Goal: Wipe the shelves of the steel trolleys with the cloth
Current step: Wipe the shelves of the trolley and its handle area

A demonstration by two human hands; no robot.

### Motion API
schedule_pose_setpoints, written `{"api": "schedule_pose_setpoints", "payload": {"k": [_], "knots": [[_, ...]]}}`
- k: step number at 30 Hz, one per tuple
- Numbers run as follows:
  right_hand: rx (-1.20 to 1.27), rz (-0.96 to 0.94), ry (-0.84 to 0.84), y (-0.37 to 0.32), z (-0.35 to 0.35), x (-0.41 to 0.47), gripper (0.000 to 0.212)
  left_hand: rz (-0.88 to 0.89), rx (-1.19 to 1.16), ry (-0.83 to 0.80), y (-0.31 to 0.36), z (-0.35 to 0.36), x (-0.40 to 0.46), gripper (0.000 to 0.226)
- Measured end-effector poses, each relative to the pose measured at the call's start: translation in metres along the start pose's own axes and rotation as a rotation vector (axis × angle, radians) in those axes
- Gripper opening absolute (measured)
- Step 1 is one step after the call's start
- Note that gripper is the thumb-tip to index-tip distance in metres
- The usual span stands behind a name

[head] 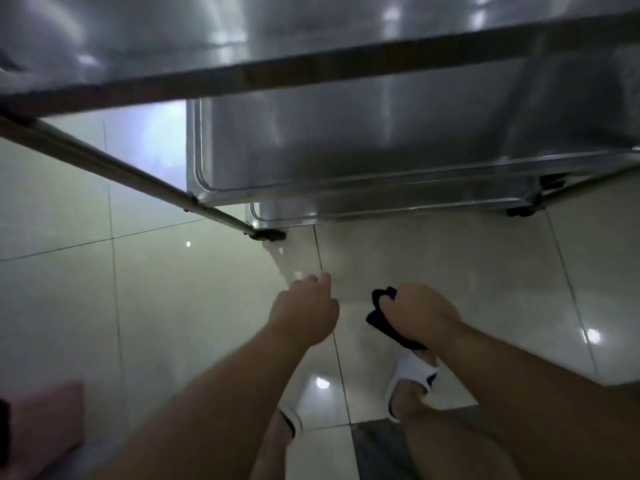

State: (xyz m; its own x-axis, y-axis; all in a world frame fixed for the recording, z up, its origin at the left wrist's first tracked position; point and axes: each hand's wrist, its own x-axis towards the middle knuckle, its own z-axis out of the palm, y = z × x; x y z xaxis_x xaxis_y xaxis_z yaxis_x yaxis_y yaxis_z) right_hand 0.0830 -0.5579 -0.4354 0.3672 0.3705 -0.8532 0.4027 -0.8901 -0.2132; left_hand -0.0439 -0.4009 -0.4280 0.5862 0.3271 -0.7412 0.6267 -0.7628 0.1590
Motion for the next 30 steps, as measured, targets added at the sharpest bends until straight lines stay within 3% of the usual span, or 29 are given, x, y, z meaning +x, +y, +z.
{"api": "schedule_pose_setpoints", "payload": {"k": [9, 12, 15, 18, 30], "knots": [[0.078, 0.118, 0.035, 0.009, -0.090, -0.196, 0.026, -0.017, -0.096, 0.058, 0.070, -0.103, -0.168, 0.044], [0.051, 0.140, 0.038, 0.000, -0.115, -0.241, 0.033, 0.010, -0.103, 0.068, 0.081, -0.123, -0.208, 0.043], [0.169, 0.115, 0.131, -0.002, -0.125, -0.281, 0.024, 0.044, -0.115, 0.055, 0.086, -0.141, -0.241, 0.045], [0.282, 0.136, 0.237, -0.007, -0.133, -0.321, 0.031, 0.088, -0.102, 0.106, 0.086, -0.164, -0.275, 0.046], [0.398, 0.110, 0.470, -0.021, -0.150, -0.475, 0.034, 0.330, 0.002, 0.302, 0.097, -0.237, -0.373, 0.048]]}}
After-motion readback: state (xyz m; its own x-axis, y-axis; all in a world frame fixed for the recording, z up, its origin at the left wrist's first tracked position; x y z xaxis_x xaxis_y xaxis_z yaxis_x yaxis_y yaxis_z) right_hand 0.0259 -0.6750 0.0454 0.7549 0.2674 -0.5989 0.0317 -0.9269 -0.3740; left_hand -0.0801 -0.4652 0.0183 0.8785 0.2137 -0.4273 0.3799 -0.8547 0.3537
